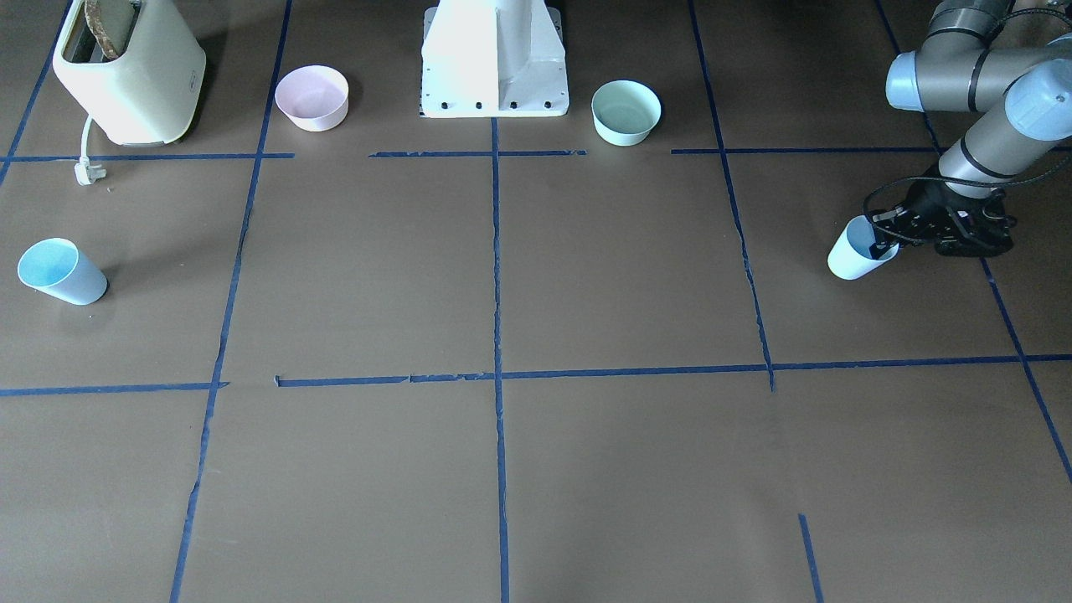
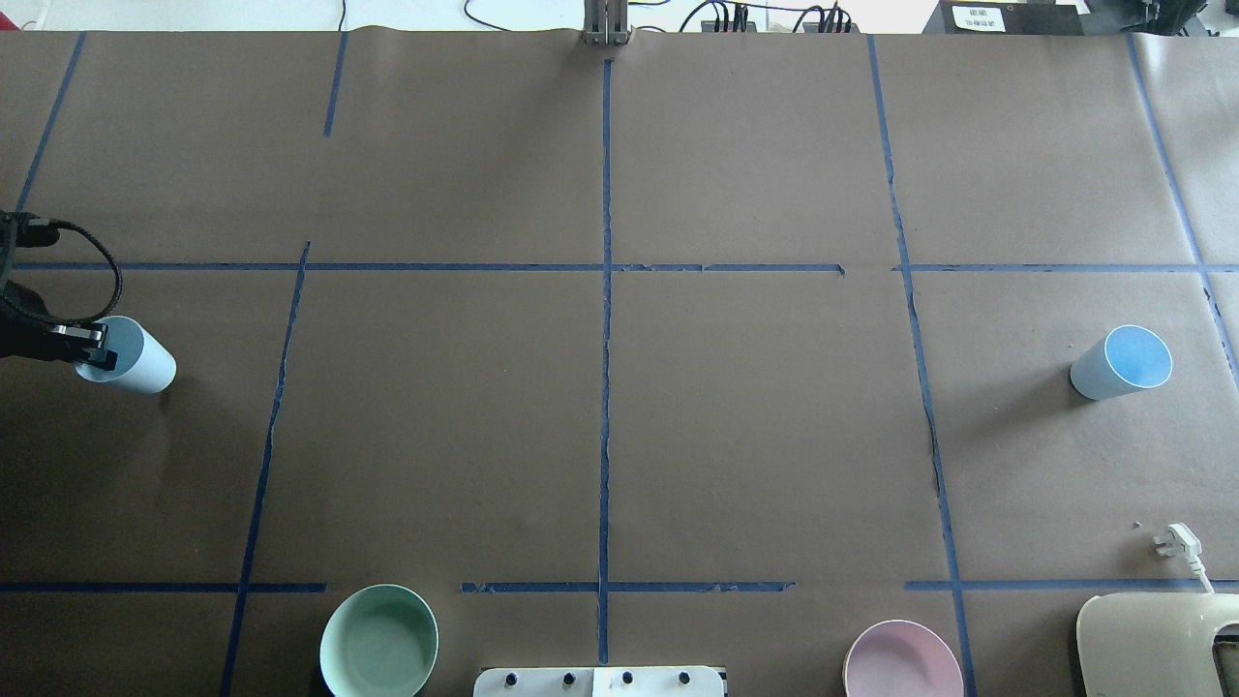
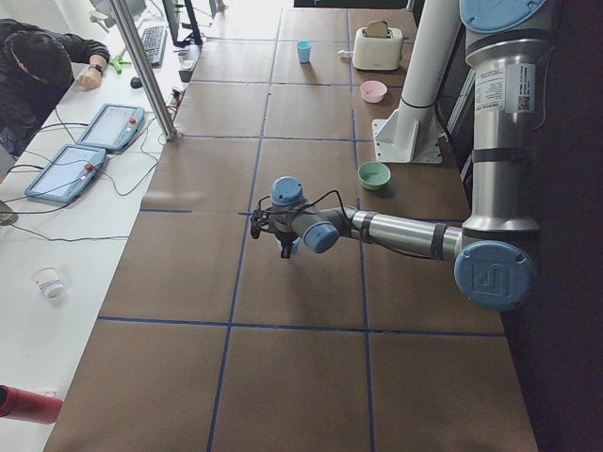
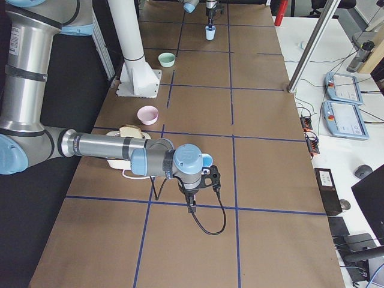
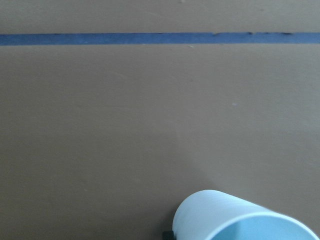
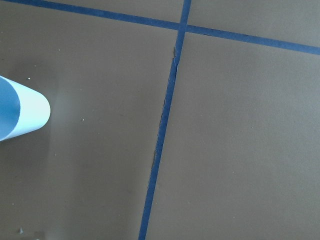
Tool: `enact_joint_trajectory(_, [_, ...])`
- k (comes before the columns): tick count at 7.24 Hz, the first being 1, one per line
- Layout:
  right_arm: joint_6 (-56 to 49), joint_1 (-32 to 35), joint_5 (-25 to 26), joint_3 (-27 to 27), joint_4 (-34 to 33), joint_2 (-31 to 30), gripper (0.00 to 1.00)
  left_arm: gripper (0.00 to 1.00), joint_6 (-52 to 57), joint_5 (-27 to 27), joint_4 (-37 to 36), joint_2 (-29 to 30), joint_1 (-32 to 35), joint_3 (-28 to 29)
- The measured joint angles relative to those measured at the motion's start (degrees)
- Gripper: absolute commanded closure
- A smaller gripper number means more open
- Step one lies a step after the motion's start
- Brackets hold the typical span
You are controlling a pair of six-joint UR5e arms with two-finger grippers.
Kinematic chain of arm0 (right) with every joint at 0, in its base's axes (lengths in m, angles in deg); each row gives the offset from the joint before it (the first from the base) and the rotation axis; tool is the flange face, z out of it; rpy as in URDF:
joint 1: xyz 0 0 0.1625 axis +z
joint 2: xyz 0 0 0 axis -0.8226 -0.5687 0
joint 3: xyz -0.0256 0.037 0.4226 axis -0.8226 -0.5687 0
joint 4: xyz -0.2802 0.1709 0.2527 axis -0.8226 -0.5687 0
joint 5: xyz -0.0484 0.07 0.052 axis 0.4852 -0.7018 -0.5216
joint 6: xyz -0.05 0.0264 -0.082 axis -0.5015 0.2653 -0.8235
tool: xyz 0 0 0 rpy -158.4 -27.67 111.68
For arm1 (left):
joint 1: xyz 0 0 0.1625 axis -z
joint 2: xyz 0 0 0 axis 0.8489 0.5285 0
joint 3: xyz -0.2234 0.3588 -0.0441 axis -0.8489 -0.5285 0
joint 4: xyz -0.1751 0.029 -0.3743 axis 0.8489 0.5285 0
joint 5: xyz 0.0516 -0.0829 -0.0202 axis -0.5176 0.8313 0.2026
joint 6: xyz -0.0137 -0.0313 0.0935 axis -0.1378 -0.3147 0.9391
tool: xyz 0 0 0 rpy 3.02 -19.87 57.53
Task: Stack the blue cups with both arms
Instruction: 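Lower the left gripper onto the light blue cup and close it, then lift the cup with the left gripper and carry it to the table center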
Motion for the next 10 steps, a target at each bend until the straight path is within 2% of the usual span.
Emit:
enact_joint_trajectory(1, [0.0,0.0,-0.02,0.0,0.26,-0.03,0.0,1.0,-0.62,0.4,-5.15,2.76,0.01,-3.06])
enact_joint_trajectory(3, [0.02,0.0,-0.08,0.01,0.56,-0.12,0.0,1.0,-5.33,0.54,-14.65,13.94,-1.55,-5.4])
enact_joint_trajectory(5, [0.08,0.0,-0.09,0.03,0.65,-0.15,0.0,1.0,-16.53,-2.31,-22.61,26.71,-9.01,-4.3])
enact_joint_trajectory(6, [0.08,0.0,-0.09,0.05,0.65,-0.16,0.0,1.0,-22.28,-5.68,-24.15,33.43,-13.2,-1.02])
enact_joint_trajectory(8, [0.09,0.0,-0.09,0.02,0.59,-0.16,0.0,1.0,-29.03,-11.4,-24.43,45.54,-18.93,9.48])
enact_joint_trajectory(10, [0.09,0.0,-0.28,0.01,0.58,-0.16,0.0,1.0,-30.92,-16.97,-23.38,50.87,-23.49,15.96])
